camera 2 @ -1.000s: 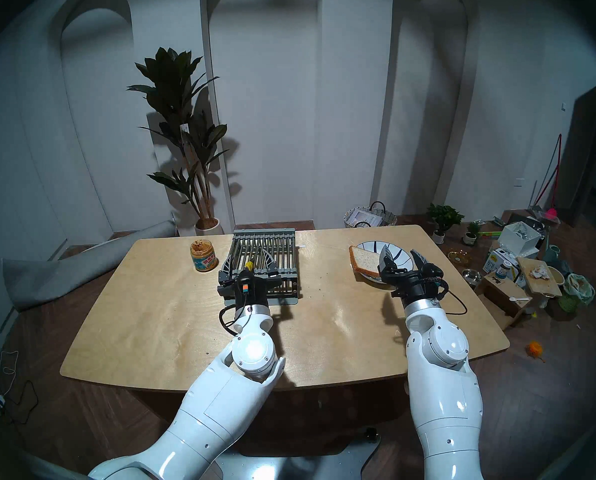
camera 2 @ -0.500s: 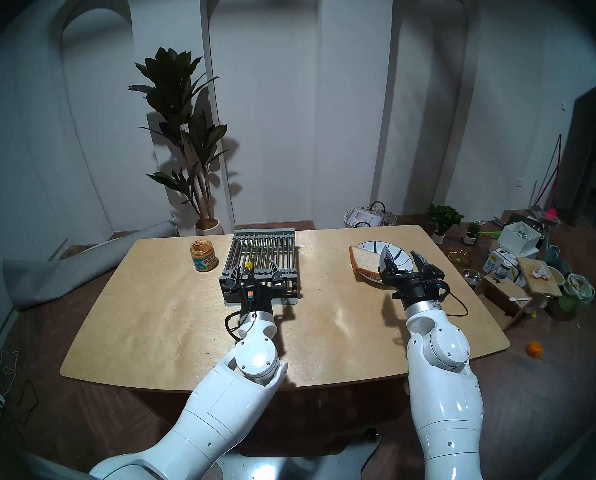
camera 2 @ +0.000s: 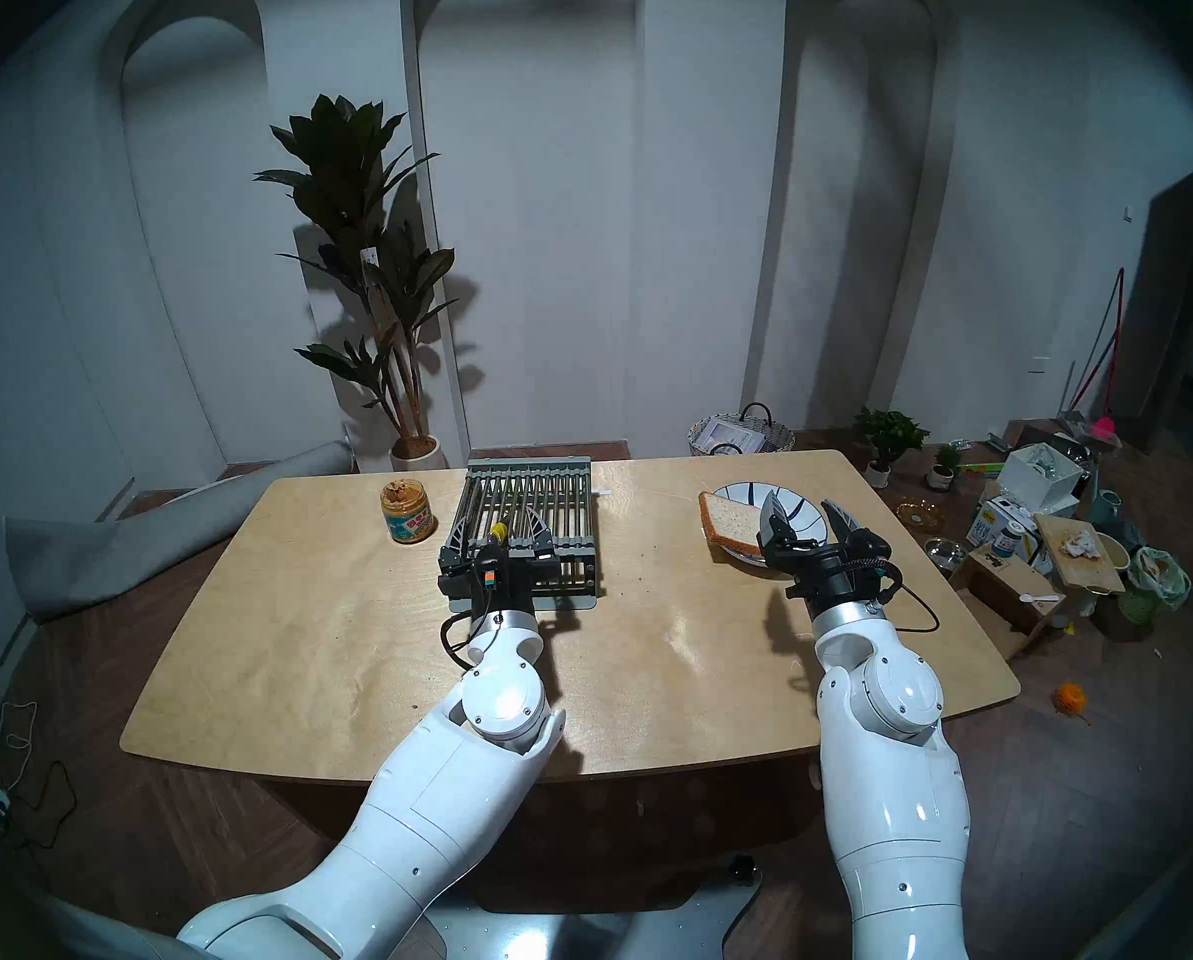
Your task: Spread peanut butter over the slice of bread with the knife
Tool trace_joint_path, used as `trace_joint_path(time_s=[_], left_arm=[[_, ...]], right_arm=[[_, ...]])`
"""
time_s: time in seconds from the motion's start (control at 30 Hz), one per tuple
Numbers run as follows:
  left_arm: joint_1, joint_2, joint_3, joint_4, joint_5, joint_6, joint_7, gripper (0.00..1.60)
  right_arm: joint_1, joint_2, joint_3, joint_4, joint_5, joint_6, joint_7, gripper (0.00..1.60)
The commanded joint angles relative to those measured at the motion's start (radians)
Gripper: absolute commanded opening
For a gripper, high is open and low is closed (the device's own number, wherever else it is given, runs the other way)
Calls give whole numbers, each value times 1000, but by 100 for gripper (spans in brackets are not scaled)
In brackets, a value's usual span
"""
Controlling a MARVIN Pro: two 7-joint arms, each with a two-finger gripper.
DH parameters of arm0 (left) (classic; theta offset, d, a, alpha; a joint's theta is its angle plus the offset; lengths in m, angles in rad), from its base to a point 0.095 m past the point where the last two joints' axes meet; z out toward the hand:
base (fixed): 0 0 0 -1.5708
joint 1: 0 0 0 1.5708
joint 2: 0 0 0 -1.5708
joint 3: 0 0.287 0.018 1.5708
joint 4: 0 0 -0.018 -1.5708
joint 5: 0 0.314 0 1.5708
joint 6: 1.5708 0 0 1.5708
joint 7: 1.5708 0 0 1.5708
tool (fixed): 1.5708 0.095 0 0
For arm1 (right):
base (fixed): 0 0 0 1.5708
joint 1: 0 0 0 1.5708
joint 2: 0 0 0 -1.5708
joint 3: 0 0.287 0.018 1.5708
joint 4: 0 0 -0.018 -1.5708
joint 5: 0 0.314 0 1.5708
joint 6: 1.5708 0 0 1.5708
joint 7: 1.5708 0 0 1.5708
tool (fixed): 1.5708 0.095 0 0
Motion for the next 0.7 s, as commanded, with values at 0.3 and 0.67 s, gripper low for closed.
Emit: trace_joint_path(time_s=[0.3,0.67], left_arm=[[-59,-23,-9,47,-31,-24,-31,160],[-65,-26,-15,51,-42,-30,-45,160]], right_arm=[[11,-9,0,-21,-2,-15,-4,160],[12,-16,-3,-25,-9,-16,-8,160]])
